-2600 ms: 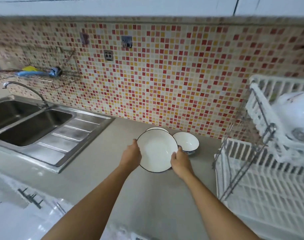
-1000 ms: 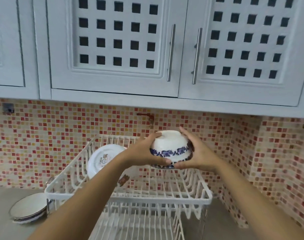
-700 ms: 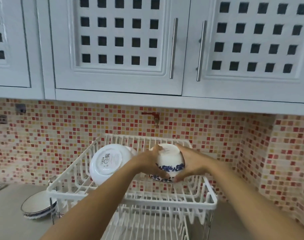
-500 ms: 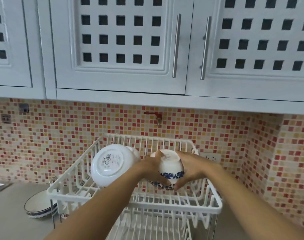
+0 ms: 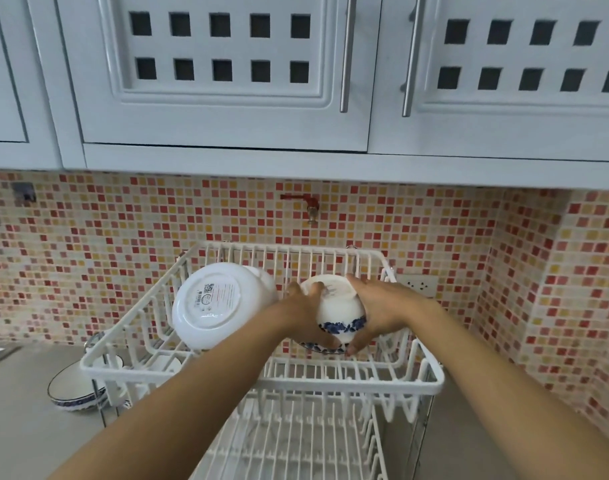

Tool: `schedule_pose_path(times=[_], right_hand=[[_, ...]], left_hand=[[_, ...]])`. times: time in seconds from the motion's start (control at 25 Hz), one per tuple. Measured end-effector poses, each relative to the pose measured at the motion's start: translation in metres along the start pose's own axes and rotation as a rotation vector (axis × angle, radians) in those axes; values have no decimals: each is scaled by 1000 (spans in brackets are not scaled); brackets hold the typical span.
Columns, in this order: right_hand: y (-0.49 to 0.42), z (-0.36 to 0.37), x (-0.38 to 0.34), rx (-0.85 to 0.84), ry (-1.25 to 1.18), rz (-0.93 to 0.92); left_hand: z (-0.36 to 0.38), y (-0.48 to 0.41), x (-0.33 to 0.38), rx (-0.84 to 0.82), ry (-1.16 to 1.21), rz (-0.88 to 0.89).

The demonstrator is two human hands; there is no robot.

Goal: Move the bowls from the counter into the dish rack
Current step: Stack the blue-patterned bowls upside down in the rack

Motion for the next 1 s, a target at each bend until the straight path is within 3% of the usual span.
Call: schedule_pose_path(times=[0.2,0.32,0.48,0.6,0.72,1.0], right_hand=[[15,-5,2,-26,13,54],[30,-23,4,20,-50,116],[48,-62,-37,213,-103,112],[55,-91,-111,385,-155,32],[53,-103,-207,448,-173,-50],[6,-68,-394,501,-321,-49]], left_hand=[[-8,14,9,-14,14,29],[-45,36,20,143,84,130],[-108,92,-4,373,183,166],[-144,139,-55,510,207,160],[-161,178,-127,578,173,110],[-122,235,-309,523,171,-114]])
Point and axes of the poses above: each hand's wrist, its own y-axis away from the middle knuckle, its own z-axis out of the palm, x = y × z, the point moved 10 cm from there along -y, towards the middle knuckle, and after that the axes turned 1 degree about z, right-handed, at the moved point
